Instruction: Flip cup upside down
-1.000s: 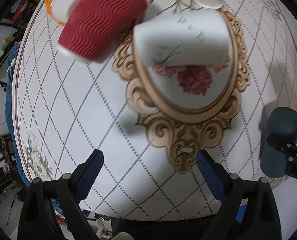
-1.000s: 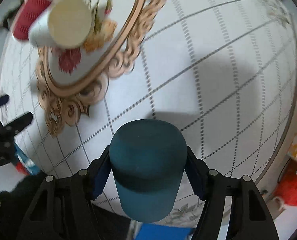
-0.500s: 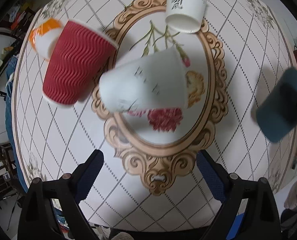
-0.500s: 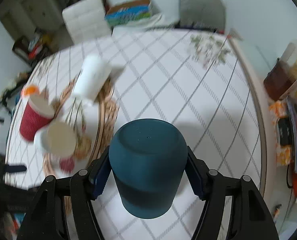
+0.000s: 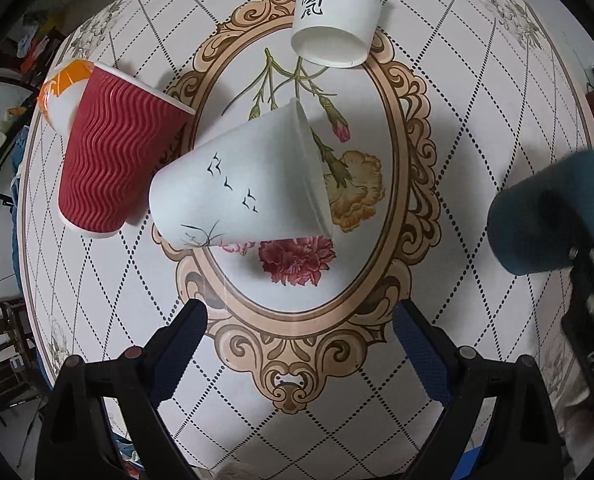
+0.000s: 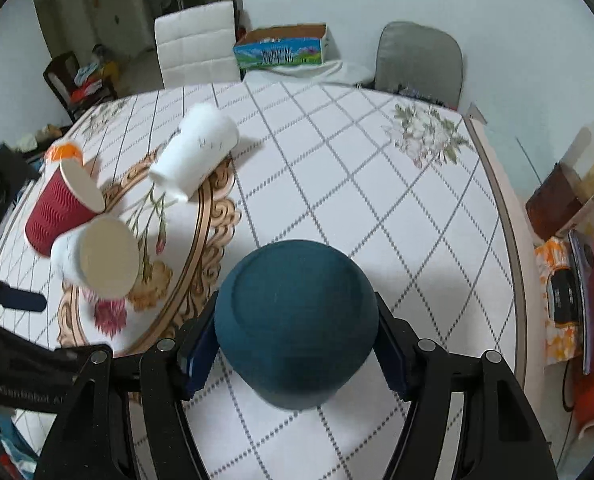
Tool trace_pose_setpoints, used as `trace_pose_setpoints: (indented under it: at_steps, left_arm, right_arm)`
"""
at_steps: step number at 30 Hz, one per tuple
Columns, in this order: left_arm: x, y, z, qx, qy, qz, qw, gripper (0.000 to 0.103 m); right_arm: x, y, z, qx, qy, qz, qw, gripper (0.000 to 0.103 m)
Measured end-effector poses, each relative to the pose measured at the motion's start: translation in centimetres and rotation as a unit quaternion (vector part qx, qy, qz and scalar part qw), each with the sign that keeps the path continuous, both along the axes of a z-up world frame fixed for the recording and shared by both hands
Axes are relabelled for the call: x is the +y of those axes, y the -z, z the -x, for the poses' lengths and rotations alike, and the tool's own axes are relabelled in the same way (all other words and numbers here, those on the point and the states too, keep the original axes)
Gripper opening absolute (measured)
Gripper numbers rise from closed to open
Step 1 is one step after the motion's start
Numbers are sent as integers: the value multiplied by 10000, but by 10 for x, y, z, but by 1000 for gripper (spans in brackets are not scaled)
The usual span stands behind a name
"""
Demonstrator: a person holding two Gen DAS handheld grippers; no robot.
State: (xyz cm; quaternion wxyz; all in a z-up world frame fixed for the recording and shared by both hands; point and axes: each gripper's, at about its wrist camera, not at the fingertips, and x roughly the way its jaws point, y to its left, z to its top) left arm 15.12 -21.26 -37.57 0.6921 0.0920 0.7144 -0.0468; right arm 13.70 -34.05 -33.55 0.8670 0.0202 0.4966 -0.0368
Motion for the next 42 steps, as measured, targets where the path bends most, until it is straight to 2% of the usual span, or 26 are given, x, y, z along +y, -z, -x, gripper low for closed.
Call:
trace_pose_setpoints:
  at_steps: [1,3,7,9,12,15,17,24,31,36,42]
  left_arm:
    - [2,0,2,-26,-11,-29,10000,100]
    - [1,-3,5,-84,-35,-73,9999,100]
    - [6,-11,12,-116,-103,-36,9999,100]
    - [35,-19,15,-209,-113,1,9997,100]
    - [34,-42,26,-296,-137,135,9994,100]
    - [39,-78,42,-461,-72,239,9986,100]
    - [39,-108,49,-620,5,314,9976,100]
    - [41,-168,59,-979,134,497,9939,100]
    - [41,-242,86,-1377,218,631,9882,100]
    - [48,-289,103,-1648,176,769,9832,100]
    - [59,-328,119,-1889,23,797,9787,100]
  right_arm:
    - [0,2,1,107,8,-22,9999,71]
    - [0,7,2,323,84,-126,9994,73]
    - [-9,3,11,608,496,-373,9962,87]
    - [-13,-7,20,742,710,-528,9933,93]
    - [-18,-32,38,924,955,-540,9897,95]
    - [-19,-62,58,960,1072,-368,9889,96]
    - [-20,-83,71,924,1133,-270,9889,96]
    - [-24,-156,107,684,1250,-246,9895,96]
    - [-28,-234,143,376,1348,-357,9895,97]
    - [-23,-289,171,65,1350,-198,9906,97]
    - [-12,-336,197,-170,1324,-141,9910,97]
